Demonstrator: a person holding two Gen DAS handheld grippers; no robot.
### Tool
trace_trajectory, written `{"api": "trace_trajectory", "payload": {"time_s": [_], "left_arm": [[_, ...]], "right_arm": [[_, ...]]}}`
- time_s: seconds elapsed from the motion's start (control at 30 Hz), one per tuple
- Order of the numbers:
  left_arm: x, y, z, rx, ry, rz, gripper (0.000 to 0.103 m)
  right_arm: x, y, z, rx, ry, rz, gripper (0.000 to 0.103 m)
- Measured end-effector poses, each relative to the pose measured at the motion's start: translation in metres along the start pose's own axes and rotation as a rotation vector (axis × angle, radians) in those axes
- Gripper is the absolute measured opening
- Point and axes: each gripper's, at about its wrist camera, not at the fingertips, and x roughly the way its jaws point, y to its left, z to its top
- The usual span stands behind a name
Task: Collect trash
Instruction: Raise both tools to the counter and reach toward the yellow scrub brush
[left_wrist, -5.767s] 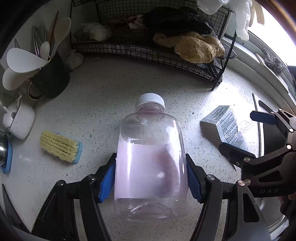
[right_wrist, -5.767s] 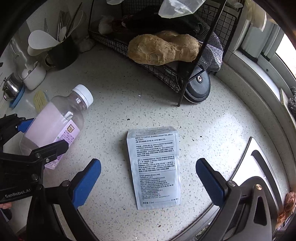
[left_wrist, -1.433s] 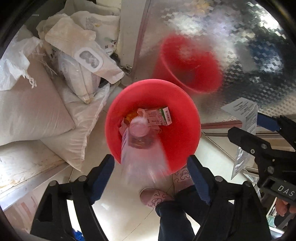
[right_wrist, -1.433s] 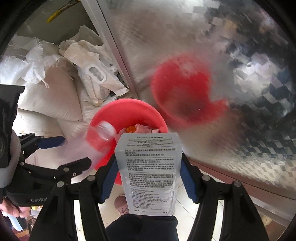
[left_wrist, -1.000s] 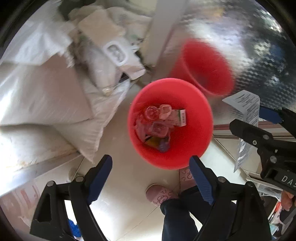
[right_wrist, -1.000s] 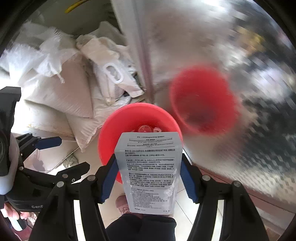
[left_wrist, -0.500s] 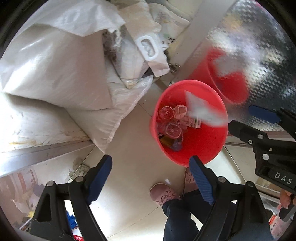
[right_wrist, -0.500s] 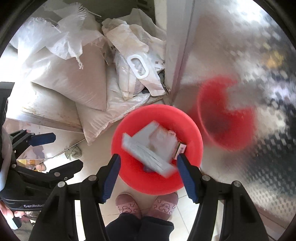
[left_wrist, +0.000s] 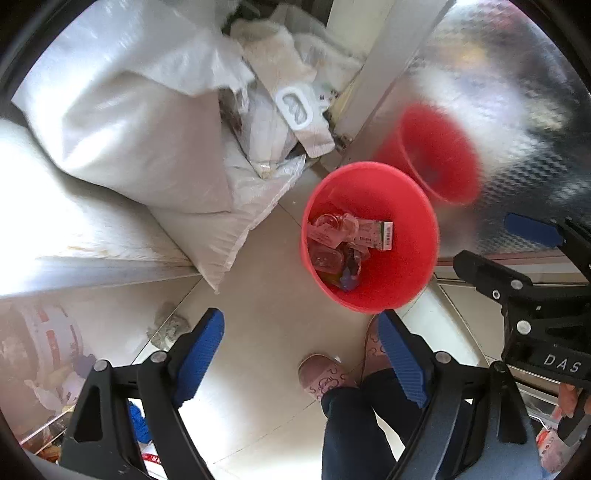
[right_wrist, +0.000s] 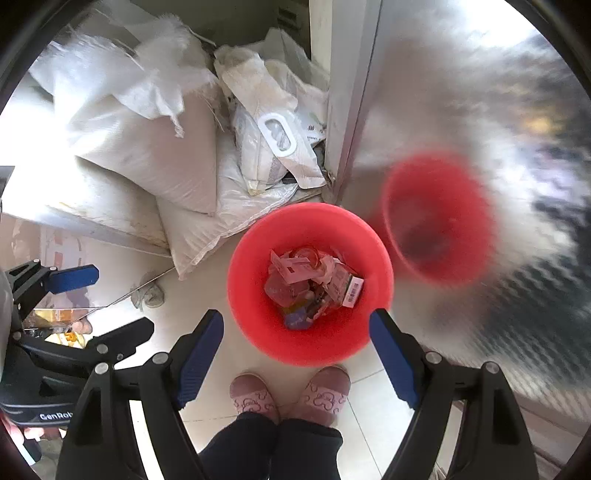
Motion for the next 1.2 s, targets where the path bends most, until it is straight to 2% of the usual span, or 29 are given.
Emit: {"api": "trace_trajectory", "payload": {"time_s": [0.27,0.57,0.7,0.87,1.03,1.2], "left_arm": [[-0.09,-0.011,-0.011,-0.024,-0.048,0.048,0.084],[-0.214,-0.02,-0.01,-0.059,-0.171,0.064,0.084],[-0.263,-0.026,-0.01,-0.058,-0.24,0.064,0.084],[-0.32,-0.026,-0.008,-0.084,-0.31,0.023,0.084],[-0.374,-0.038,-0.005,-0.049,-0.405,0.03,0.084],[-0.41,-0.045,0.002,-0.019,-0.463,0.04,0.085]], "right_arm": [[-0.087,0.008,-0.003,-0.029,-0.051,-0.045,0.08],[-0.196,0.015,0.002,-0.038,-0.121,-0.088,0.08],[-0.245,0.018,0.005,-0.043,-0.171,-0.094,0.085],[-0.295,0.024,0.005,-0.045,-0.225,-0.1,0.086],[-0.34,0.025,0.006,-0.033,-0.298,-0.111,0.093],[-0.374,0.024,0.01,-0.037,-0.361,-0.134,0.101]]}}
